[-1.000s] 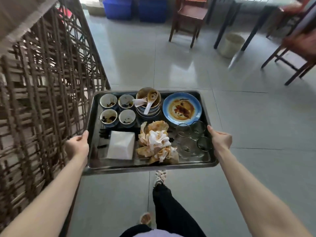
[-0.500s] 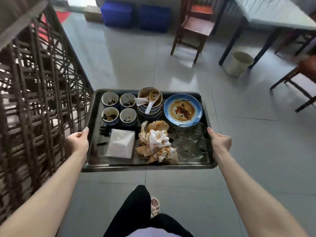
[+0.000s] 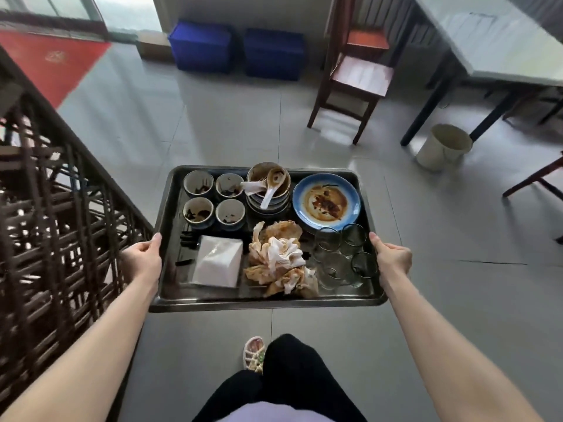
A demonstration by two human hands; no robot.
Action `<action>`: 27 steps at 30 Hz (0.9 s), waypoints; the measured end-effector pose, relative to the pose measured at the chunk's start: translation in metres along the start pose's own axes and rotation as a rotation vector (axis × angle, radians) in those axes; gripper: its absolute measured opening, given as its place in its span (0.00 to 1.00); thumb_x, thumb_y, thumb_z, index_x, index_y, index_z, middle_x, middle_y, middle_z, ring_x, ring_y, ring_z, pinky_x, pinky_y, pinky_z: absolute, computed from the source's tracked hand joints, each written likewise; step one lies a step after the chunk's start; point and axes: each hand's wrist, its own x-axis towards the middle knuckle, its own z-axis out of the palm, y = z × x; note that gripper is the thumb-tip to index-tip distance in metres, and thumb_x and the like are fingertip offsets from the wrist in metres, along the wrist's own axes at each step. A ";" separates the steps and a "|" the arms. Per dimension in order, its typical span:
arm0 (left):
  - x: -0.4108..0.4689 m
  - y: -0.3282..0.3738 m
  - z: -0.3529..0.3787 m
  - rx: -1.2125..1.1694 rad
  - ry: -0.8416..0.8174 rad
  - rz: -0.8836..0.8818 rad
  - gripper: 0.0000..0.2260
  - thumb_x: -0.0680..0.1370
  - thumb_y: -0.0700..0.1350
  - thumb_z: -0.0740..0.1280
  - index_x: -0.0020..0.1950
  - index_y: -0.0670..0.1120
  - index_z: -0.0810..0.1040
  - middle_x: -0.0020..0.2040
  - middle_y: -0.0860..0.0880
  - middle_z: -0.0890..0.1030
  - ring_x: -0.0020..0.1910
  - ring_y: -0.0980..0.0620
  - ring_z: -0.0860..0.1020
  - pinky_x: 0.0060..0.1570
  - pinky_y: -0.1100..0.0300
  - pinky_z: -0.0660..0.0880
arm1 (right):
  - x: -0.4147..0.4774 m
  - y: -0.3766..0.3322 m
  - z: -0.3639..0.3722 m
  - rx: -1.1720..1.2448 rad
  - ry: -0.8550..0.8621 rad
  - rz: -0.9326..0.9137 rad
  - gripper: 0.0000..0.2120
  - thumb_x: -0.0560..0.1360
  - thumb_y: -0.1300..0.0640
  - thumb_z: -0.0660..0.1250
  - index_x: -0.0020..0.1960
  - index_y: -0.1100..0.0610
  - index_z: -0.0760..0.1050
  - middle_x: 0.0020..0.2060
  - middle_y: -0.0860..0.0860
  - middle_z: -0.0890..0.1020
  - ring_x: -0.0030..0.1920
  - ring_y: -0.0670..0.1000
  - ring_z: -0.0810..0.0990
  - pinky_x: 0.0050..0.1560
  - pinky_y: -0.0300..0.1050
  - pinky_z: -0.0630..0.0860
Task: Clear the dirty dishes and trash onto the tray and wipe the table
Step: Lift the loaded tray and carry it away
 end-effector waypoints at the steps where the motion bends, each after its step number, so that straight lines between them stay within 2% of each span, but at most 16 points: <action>1: 0.018 0.014 0.013 0.000 -0.007 -0.007 0.16 0.76 0.50 0.70 0.35 0.40 0.77 0.24 0.50 0.67 0.26 0.51 0.65 0.29 0.64 0.66 | 0.013 -0.017 0.017 -0.001 -0.002 -0.004 0.20 0.69 0.48 0.76 0.33 0.63 0.76 0.30 0.56 0.78 0.33 0.55 0.77 0.43 0.50 0.80; 4: 0.067 0.041 0.048 0.044 -0.011 -0.026 0.18 0.76 0.52 0.70 0.31 0.42 0.74 0.23 0.51 0.67 0.27 0.49 0.67 0.35 0.59 0.65 | 0.049 -0.056 0.064 -0.017 -0.002 -0.007 0.21 0.70 0.47 0.75 0.33 0.64 0.76 0.30 0.56 0.77 0.33 0.55 0.76 0.40 0.49 0.78; 8: 0.131 0.083 0.102 0.007 0.001 -0.044 0.17 0.76 0.52 0.70 0.30 0.46 0.74 0.27 0.50 0.72 0.29 0.50 0.70 0.39 0.59 0.67 | 0.104 -0.110 0.130 -0.017 -0.005 0.004 0.21 0.68 0.47 0.76 0.35 0.66 0.78 0.30 0.55 0.79 0.33 0.55 0.77 0.43 0.51 0.81; 10: 0.166 0.105 0.131 0.042 0.014 -0.049 0.19 0.76 0.53 0.69 0.27 0.47 0.72 0.26 0.51 0.72 0.30 0.49 0.71 0.39 0.58 0.66 | 0.135 -0.143 0.169 -0.025 0.000 -0.004 0.23 0.68 0.48 0.77 0.35 0.69 0.77 0.32 0.61 0.81 0.32 0.54 0.76 0.45 0.54 0.81; 12: 0.210 0.128 0.165 0.050 0.023 -0.092 0.20 0.75 0.54 0.69 0.27 0.47 0.71 0.26 0.51 0.71 0.30 0.49 0.70 0.38 0.56 0.67 | 0.173 -0.181 0.214 -0.035 -0.006 -0.007 0.26 0.68 0.49 0.77 0.40 0.74 0.77 0.40 0.66 0.83 0.32 0.53 0.75 0.45 0.55 0.81; 14: 0.243 0.152 0.185 0.033 0.035 -0.112 0.20 0.75 0.54 0.69 0.27 0.46 0.71 0.26 0.52 0.69 0.28 0.52 0.68 0.37 0.56 0.67 | 0.197 -0.214 0.247 -0.053 -0.021 -0.008 0.25 0.67 0.48 0.77 0.41 0.72 0.78 0.41 0.64 0.83 0.33 0.56 0.80 0.45 0.53 0.81; 17: 0.304 0.189 0.220 0.040 0.053 -0.120 0.17 0.76 0.54 0.69 0.30 0.48 0.75 0.28 0.52 0.73 0.31 0.50 0.72 0.40 0.56 0.68 | 0.238 -0.266 0.307 -0.058 -0.051 -0.001 0.21 0.67 0.47 0.77 0.36 0.66 0.79 0.39 0.58 0.84 0.39 0.57 0.83 0.44 0.49 0.80; 20: 0.362 0.226 0.249 0.024 0.088 -0.125 0.19 0.75 0.54 0.70 0.28 0.47 0.73 0.26 0.52 0.71 0.27 0.52 0.69 0.38 0.56 0.68 | 0.272 -0.315 0.365 -0.053 -0.095 0.014 0.22 0.66 0.47 0.78 0.36 0.68 0.78 0.42 0.63 0.83 0.32 0.53 0.78 0.40 0.45 0.77; 22: 0.404 0.246 0.269 0.052 0.113 -0.126 0.20 0.75 0.54 0.70 0.28 0.45 0.73 0.25 0.50 0.69 0.26 0.52 0.67 0.37 0.55 0.68 | 0.296 -0.347 0.409 -0.061 -0.099 0.004 0.20 0.66 0.47 0.78 0.32 0.64 0.79 0.41 0.63 0.84 0.32 0.52 0.76 0.42 0.48 0.80; 24: 0.447 0.263 0.290 0.026 0.110 -0.148 0.20 0.75 0.54 0.70 0.28 0.44 0.73 0.25 0.50 0.69 0.26 0.50 0.67 0.37 0.55 0.68 | 0.318 -0.376 0.451 -0.062 -0.097 -0.006 0.17 0.65 0.47 0.78 0.32 0.60 0.80 0.40 0.61 0.84 0.35 0.53 0.80 0.46 0.52 0.82; 26: 0.487 0.282 0.309 0.047 0.124 -0.127 0.20 0.75 0.55 0.70 0.30 0.43 0.75 0.26 0.49 0.70 0.29 0.46 0.69 0.38 0.54 0.69 | 0.334 -0.404 0.492 -0.064 -0.096 -0.028 0.16 0.65 0.47 0.78 0.31 0.57 0.79 0.38 0.57 0.84 0.38 0.54 0.82 0.46 0.49 0.81; 27: 0.515 0.292 0.320 0.034 0.118 -0.138 0.20 0.75 0.55 0.70 0.31 0.42 0.75 0.26 0.49 0.70 0.30 0.45 0.70 0.39 0.54 0.69 | 0.344 -0.419 0.518 -0.066 -0.110 -0.017 0.17 0.66 0.47 0.78 0.32 0.59 0.79 0.38 0.58 0.84 0.37 0.54 0.82 0.45 0.49 0.81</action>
